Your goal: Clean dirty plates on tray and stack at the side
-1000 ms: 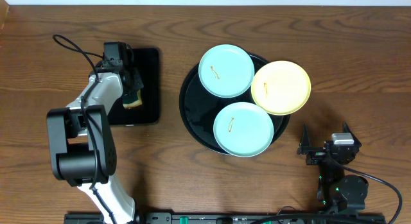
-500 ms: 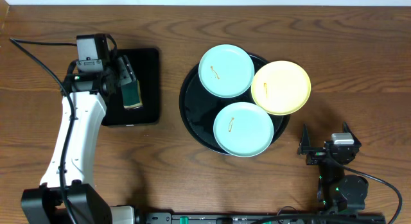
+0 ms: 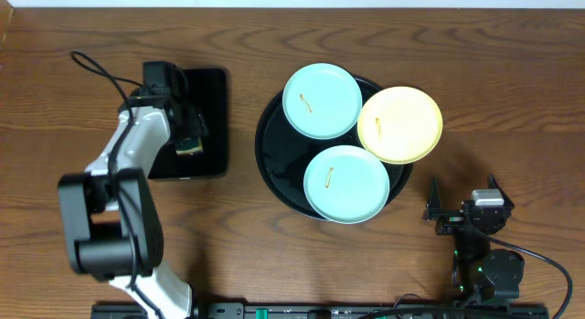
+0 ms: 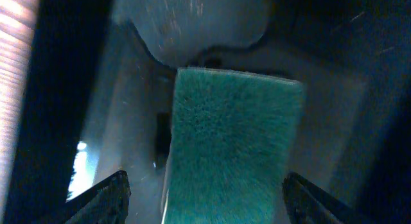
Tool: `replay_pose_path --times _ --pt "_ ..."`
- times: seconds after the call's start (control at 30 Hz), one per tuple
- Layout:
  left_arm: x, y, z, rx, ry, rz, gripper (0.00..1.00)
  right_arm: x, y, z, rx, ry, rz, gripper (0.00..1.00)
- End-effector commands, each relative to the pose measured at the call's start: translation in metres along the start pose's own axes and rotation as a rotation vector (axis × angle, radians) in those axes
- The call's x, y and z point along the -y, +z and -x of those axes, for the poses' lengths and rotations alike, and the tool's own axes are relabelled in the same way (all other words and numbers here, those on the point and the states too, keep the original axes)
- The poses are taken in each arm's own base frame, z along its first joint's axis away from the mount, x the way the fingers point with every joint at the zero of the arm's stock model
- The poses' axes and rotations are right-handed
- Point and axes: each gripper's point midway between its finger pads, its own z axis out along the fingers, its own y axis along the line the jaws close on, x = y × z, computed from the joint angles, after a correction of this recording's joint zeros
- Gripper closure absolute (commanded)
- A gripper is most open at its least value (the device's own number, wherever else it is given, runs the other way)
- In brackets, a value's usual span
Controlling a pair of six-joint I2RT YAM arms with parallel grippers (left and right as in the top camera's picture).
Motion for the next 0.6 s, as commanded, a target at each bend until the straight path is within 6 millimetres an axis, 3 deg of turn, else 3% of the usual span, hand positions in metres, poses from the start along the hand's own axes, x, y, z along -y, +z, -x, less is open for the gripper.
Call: replay_pose_path --times 0.0,0.07,0.13,0.17,0.2,0.3,0.57 --pt "-0.005 0.026 -0.019 -0.074 0.015 0.027 0.23 -0.002 0.0 -0.002 -0.006 0.016 0.009 0.01" --pt "-0.006 0.035 -0.025 -0.1 0.022 0.033 0.24 -0.002 0.0 -0.002 -0.006 0.016 0.008 0.01" --pt "-0.006 0.041 -0.028 -0.114 0.026 0.037 0.34 -0.002 0.0 -0.002 -0.006 0.016 0.008 0.01" --pt "-0.006 0.041 -0.028 -0.112 0.031 0.036 0.45 -0.002 0.0 -0.002 -0.006 0.016 0.008 0.01" --pt "-0.006 0.039 -0.026 -0.106 0.037 0.034 0.62 -0.002 0.0 -0.002 -0.006 0.016 0.008 0.01" --pt "-0.004 0.024 -0.017 -0.081 0.035 0.028 0.9 -0.002 0.0 -0.002 -0.006 0.016 0.009 0.01" --pt "0.004 -0.074 0.015 0.096 0.019 -0.065 0.93 -0.002 0.0 -0.002 -0.006 0.016 0.008 0.01"
